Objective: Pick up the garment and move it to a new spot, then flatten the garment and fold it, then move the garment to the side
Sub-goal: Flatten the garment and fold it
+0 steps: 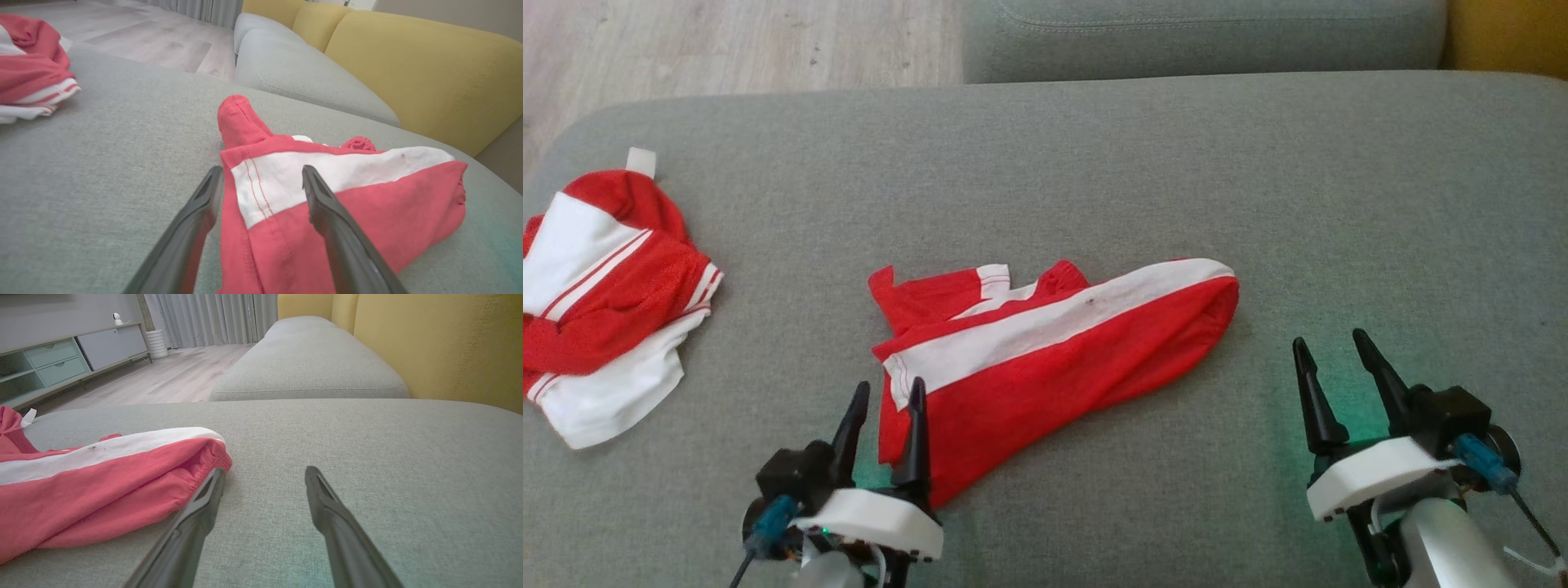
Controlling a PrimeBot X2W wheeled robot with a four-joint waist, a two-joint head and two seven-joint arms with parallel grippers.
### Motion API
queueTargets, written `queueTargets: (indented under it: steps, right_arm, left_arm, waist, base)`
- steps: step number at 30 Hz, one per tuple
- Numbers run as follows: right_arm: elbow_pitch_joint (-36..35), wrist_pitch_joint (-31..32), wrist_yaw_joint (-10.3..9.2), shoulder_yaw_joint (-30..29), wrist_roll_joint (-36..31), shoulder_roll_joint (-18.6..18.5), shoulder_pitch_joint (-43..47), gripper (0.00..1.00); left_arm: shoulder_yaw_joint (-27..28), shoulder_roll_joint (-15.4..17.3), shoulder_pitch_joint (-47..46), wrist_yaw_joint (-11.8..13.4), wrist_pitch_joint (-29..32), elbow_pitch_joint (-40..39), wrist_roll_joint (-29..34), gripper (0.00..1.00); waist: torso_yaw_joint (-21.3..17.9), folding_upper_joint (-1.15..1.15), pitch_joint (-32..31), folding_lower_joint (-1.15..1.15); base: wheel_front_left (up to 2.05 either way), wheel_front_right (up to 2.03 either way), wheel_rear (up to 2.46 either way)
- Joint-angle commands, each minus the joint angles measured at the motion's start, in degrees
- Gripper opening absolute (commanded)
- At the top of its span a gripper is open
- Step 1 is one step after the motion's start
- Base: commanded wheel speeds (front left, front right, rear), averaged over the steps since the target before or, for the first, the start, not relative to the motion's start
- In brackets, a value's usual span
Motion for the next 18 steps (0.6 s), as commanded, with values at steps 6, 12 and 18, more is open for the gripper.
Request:
queueTargets:
  steps: [6,12,18]
  right_arm:
    - [-1.7,-0.6,-0.04,0.7,-0.3,0.4,-0.9,1.00]
    - [-1.6,-0.6,-0.04,0.9,-0.1,0.4,-1.1,1.00]
    - [-1.5,-0.6,-0.04,1.1,0.3,0.4,-1.2,1.00]
  left_arm:
    - [-1.8,0.0,-5.6,-1.8,-0.7,7.4,-6.0,1.00]
    - [-2.9,0.0,-7.5,-2.8,-0.7,11.1,-7.9,1.00]
    - [-3.4,0.0,-8.6,-3.7,-0.7,10.1,-8.4,1.00]
  waist:
    - [-1.0,0.00,0.5,0.00]
    - [-1.5,0.00,0.9,0.00]
    - [-1.6,0.00,1.4,0.00]
  base:
    - [0.00,0.00,0.00]
    - [0.00,0.00,0.00]
    - [0.00,0.00,0.00]
